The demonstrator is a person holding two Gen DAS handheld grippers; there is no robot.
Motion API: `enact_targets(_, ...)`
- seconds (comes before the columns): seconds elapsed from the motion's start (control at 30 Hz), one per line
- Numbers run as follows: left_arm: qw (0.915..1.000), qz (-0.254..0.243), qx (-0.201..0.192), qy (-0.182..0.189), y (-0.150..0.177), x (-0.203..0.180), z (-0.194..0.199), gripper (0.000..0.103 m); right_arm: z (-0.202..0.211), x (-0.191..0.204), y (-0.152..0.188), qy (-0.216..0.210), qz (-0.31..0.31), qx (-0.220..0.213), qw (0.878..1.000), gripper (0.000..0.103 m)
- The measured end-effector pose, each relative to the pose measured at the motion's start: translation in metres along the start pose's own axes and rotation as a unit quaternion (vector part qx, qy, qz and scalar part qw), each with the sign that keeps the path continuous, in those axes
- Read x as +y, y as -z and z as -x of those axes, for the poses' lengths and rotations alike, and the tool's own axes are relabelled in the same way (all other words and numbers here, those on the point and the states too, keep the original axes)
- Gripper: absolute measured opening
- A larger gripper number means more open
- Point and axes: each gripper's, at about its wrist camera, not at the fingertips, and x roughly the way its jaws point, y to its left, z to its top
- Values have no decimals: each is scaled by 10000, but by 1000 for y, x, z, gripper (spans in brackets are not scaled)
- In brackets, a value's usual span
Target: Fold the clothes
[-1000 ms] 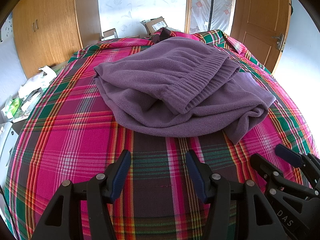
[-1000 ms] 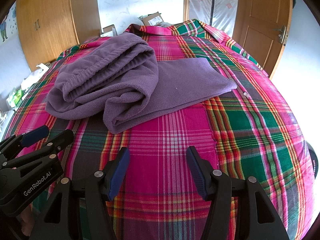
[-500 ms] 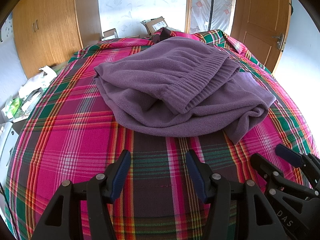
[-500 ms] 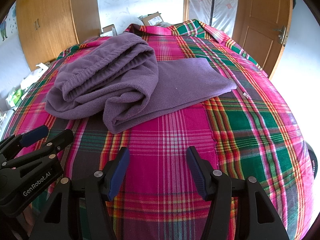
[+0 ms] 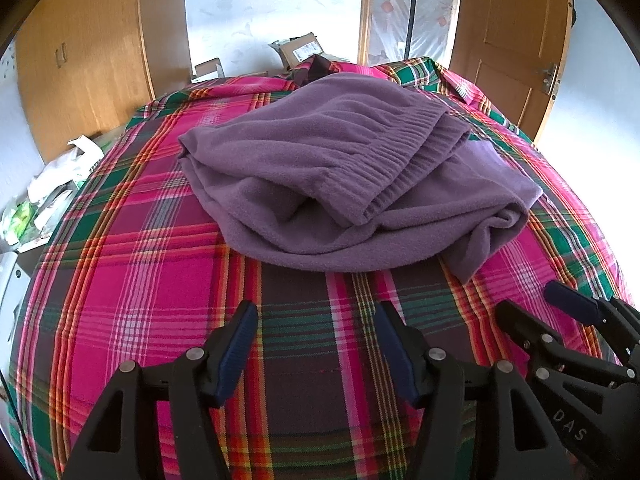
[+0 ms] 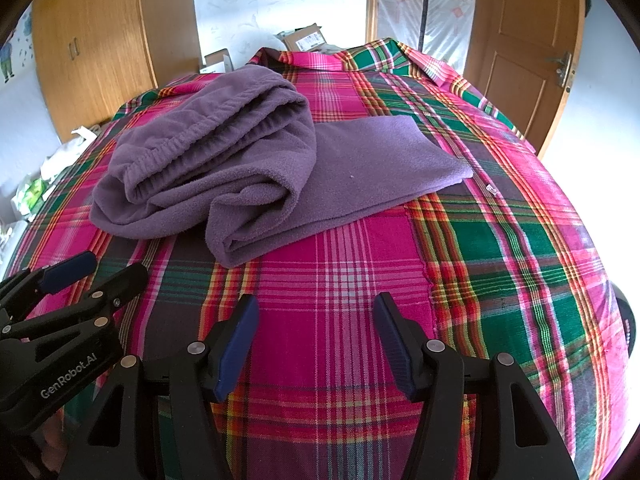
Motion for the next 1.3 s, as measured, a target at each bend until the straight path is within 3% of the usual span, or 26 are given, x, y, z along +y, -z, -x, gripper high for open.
enact_targets(0.43, 9997, -189, 8, 135, 1, -1, 1, 61, 0, 0, 0, -1, -2, 0, 10000, 62)
enact_targets(0.77, 9997, -190, 103, 62, -2, 4, 0, 60, 0, 0, 0, -10, -5, 1, 10000, 62)
enact_targets(1.3, 9996, -253, -65, -78, -17, 19, 10, 60, -1, -2, -2, -113, 114, 45, 9999, 63)
